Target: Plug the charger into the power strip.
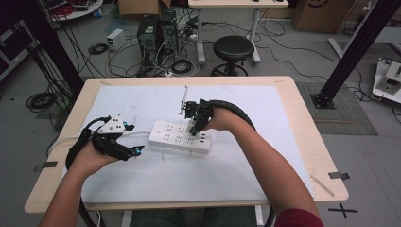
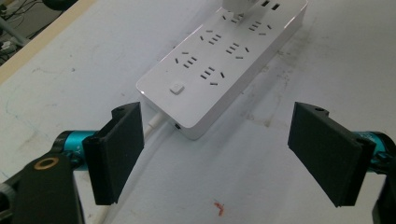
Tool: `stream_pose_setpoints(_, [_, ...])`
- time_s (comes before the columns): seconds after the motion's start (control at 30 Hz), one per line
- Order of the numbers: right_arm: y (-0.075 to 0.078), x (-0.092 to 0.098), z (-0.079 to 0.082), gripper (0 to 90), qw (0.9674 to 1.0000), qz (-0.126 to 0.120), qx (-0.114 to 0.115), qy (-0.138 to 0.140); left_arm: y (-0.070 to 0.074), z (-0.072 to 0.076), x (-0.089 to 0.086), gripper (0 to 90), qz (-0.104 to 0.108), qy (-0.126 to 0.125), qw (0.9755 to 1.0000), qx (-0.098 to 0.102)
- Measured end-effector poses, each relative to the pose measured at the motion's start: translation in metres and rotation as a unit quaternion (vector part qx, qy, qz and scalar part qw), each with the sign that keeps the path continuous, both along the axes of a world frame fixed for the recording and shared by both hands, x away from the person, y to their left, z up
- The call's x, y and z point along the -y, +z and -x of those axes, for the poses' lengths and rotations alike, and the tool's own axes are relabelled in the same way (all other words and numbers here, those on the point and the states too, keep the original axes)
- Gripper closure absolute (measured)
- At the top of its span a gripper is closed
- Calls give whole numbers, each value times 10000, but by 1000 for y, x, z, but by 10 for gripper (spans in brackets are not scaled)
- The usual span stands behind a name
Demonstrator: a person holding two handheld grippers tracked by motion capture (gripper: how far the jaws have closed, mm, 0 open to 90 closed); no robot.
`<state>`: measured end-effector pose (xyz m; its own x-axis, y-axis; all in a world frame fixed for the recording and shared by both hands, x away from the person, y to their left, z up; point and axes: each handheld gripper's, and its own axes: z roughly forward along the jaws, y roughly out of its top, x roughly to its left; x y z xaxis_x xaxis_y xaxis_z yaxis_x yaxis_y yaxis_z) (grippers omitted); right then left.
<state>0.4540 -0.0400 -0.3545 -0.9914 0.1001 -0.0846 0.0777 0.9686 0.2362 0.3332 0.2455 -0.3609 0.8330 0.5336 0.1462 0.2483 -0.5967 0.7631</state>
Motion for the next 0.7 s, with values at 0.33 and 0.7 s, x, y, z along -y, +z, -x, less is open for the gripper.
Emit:
stream_pose_setpoints(0.33, [-3, -5, -5, 631, 9999, 147, -88, 10, -1, -2, -1, 184, -58, 2, 10000, 7])
stream_pose_setpoints(0.7, [-5, -14, -6, 634, 9998, 178, -102, 22, -2, -2, 6, 184, 56, 27, 10000, 13])
